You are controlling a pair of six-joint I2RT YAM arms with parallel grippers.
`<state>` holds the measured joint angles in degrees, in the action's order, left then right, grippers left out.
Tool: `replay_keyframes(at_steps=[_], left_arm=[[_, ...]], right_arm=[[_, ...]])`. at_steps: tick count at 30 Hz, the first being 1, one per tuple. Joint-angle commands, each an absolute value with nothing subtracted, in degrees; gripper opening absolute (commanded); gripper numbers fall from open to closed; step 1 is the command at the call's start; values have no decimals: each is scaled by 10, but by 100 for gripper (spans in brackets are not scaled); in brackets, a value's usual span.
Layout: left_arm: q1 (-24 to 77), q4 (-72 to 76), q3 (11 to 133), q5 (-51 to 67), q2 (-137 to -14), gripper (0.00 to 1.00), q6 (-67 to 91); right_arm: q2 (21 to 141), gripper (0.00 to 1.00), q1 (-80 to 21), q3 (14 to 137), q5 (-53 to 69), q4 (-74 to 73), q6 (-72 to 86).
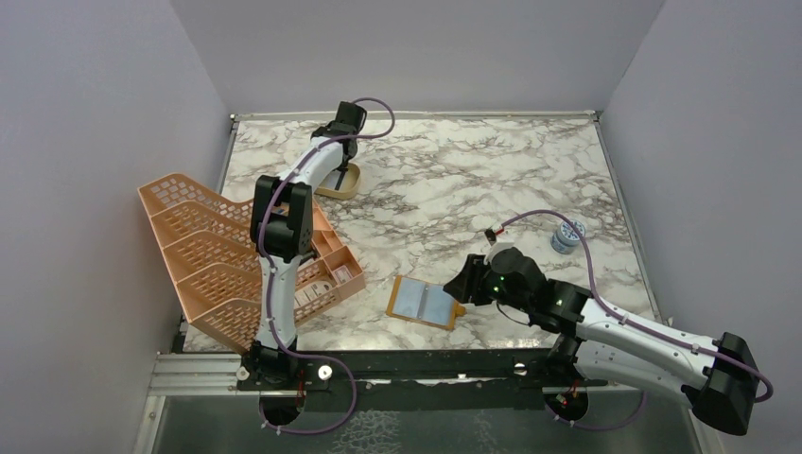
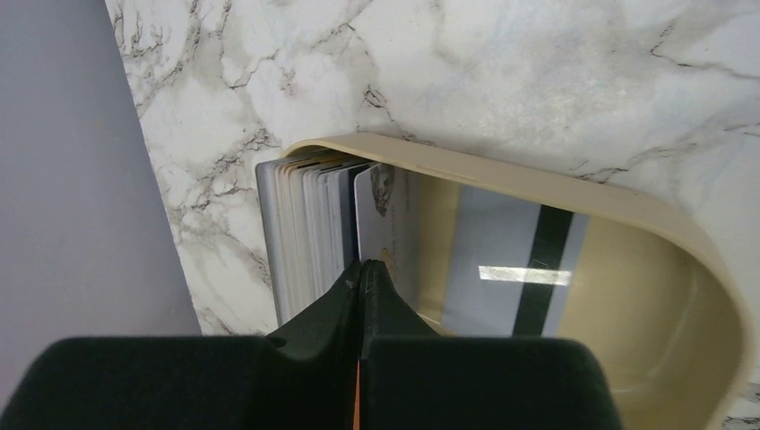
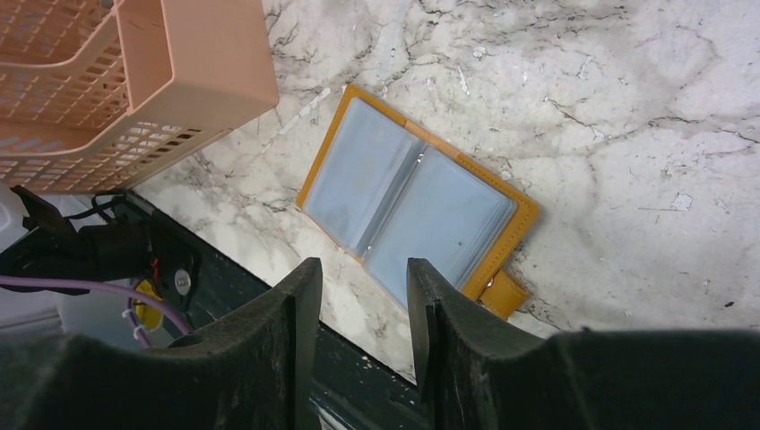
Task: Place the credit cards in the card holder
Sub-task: Pick up the credit card from the storage box.
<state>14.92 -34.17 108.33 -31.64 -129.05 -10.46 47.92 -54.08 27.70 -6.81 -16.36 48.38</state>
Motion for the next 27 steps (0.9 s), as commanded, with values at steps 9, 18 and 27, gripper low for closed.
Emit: replay_keyframes(at_steps=[9, 18, 27], left_arm=[[179, -374, 1091, -279, -1217, 0, -79], [180, -382, 1031, -67, -1101, 0, 11], [181, -356, 942, 218, -1010, 0, 104]], right_arm=[[465, 40, -546, 284, -85, -174, 488], [473, 38, -545, 279, -89, -196, 530], [526, 37, -546, 283, -100, -219, 584]])
